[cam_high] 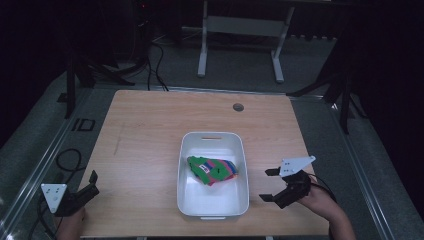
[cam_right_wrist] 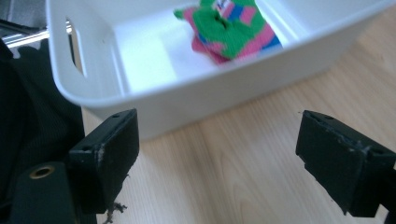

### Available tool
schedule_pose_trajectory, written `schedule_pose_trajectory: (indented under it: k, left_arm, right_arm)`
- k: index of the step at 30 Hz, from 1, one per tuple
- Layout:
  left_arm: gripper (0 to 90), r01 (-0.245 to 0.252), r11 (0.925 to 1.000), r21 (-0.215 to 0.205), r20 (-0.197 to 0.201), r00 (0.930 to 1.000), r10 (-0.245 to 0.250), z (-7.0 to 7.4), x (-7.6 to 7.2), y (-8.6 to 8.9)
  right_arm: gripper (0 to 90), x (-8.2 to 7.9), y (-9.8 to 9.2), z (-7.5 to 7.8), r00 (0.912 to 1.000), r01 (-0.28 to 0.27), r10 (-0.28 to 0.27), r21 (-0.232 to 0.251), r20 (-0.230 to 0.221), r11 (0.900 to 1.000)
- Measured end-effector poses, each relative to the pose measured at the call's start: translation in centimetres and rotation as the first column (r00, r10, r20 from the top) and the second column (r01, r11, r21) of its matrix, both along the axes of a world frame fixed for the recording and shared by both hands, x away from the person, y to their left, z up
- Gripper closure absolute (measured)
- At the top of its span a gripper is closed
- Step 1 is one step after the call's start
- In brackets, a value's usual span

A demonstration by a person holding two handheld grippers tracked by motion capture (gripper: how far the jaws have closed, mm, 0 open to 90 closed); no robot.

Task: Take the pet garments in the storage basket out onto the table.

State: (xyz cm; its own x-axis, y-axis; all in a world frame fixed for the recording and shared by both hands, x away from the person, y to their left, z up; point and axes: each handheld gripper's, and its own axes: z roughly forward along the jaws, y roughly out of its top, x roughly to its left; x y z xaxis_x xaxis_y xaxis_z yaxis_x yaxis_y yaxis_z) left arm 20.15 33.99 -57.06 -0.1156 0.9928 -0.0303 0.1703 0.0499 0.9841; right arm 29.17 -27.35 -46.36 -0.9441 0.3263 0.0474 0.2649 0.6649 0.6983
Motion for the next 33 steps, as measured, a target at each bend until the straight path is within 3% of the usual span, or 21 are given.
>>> schedule_pose_trajectory:
  k: [7,9,14,24,33]
  left_arm:
    - [1.2,0.004,1.0,0.0,-0.001,1.0,-0.004,0.0,0.0,0.0]
    - [1.1,0.005,1.0,0.0,-0.001,1.0,-0.005,0.0,0.0,0.0]
    - [1.2,0.008,1.0,0.001,-0.001,1.0,-0.008,0.0,0.0,0.0]
    - [1.1,0.014,0.9999,0.0,0.0,0.9999,-0.014,0.0,0.0,0.1]
    - [1.2,0.023,0.9997,-0.005,0.003,0.9997,-0.023,0.0,0.0,0.1]
  right_arm:
    - [13.2,0.8,2.9,2.0,0.9981,-0.062,0.062,0.001,0.0,0.998]
    - [12.8,1.1,4.5,2.7,0.9958,-0.092,0.092,-0.011,0.004,0.996]
    - [12.9,1.8,7.1,3.3,0.993,-0.118,0.118,-0.029,-0.003,0.993]
    - [13.3,3.1,12.7,2.8,0.9815,-0.191,0.191,-0.097,-0.009,0.977]
    - [14.3,4.6,16.9,1.6,0.9759,-0.217,0.217,-0.179,-0.022,0.96]
